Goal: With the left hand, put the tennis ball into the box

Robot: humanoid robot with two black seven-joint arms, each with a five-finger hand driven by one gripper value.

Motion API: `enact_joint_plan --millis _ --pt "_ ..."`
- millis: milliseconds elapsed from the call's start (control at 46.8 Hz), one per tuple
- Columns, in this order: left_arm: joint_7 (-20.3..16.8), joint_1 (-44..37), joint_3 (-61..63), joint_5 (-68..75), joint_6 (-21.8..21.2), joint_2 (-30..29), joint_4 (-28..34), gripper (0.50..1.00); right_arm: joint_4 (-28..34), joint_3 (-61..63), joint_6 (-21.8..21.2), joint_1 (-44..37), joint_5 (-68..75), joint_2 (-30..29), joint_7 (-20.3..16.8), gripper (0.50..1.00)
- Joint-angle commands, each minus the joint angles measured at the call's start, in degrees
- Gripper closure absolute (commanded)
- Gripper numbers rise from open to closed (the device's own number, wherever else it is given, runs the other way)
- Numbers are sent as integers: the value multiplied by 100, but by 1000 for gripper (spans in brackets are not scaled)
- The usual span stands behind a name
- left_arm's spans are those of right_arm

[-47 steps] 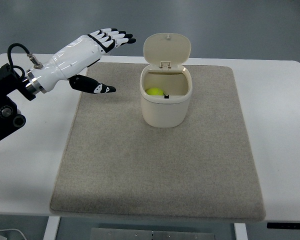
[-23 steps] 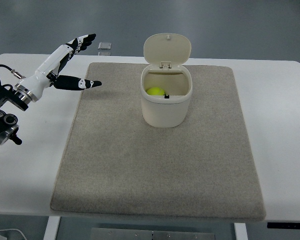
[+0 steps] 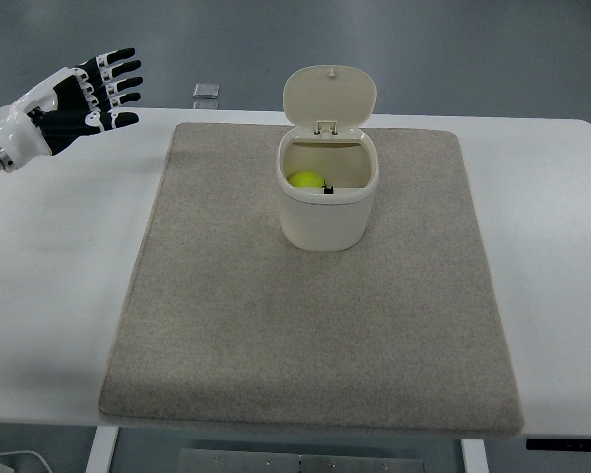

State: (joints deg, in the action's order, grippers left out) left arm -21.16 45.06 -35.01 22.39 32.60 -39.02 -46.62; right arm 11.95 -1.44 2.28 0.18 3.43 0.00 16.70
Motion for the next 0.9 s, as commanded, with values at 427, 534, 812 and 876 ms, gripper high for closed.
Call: enact_joint_plan --millis 427,534,812,876 --pt "2916 205 -41 -2924 240 141 575 506 0 3 0 0 0 0 0 562" --pt "3179 232 -102 -3021 240 141 575 506 0 3 0 0 0 0 0 562" --pt "3566 223 -243 -3671 240 141 715 506 70 29 -70 0 9 0 0 562" --pt "3566 223 -243 -3776 240 141 751 506 106 21 -62 0 9 0 0 562"
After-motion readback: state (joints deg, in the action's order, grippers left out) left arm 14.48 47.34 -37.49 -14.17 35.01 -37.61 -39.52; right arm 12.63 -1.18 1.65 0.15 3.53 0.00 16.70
